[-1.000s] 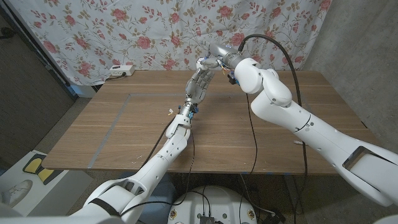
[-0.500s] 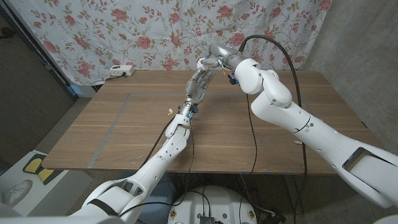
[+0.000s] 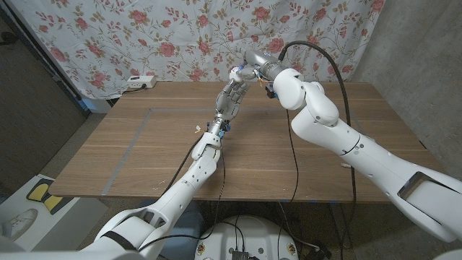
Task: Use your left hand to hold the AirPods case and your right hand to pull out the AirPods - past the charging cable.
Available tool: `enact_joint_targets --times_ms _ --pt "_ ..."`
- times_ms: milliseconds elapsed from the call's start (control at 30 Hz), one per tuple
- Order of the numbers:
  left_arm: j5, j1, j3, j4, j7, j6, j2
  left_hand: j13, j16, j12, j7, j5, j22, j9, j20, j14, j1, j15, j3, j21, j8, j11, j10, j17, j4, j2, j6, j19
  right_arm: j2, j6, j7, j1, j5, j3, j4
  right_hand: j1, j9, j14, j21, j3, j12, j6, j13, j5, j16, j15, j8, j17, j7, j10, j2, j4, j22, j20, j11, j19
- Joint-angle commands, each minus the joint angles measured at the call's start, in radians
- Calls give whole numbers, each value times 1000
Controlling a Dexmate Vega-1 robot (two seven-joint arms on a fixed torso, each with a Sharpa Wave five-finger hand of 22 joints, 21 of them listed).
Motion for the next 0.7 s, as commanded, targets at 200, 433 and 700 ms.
enact_joint_targets --times_ms 200,433,700 --pt "-3 5 2 -9 -7 5 4 3 -3 -4 -54 7 -1 389 3 -1 15 -2 41 13 54 -36 36 0 -26 24 79 -9 -2 6 -30 -27 -2 11 -10 39 2 21 4 1 48 17 218 -6 24 -84 2 27 -12 41 5 8 5 -25 -50 9" --pt "-3 11 2 -18 3 5 5 4 -2 -5 -56 7 -2 388 4 0 14 -1 41 17 55 -36 37 0 -26 24 79 -11 -1 9 -54 -42 -1 19 -18 54 2 36 5 -8 83 33 247 -10 40 -94 4 45 -13 53 0 11 5 -30 -53 14" --pt "-4 16 0 -23 7 3 9 6 -2 -6 -56 7 -2 387 3 -1 13 -3 42 22 56 -34 36 0 -26 24 79 -13 1 33 -106 -68 14 37 -18 63 2 39 5 -18 104 43 268 -12 50 -105 5 59 -17 49 -2 15 6 -30 -59 15"
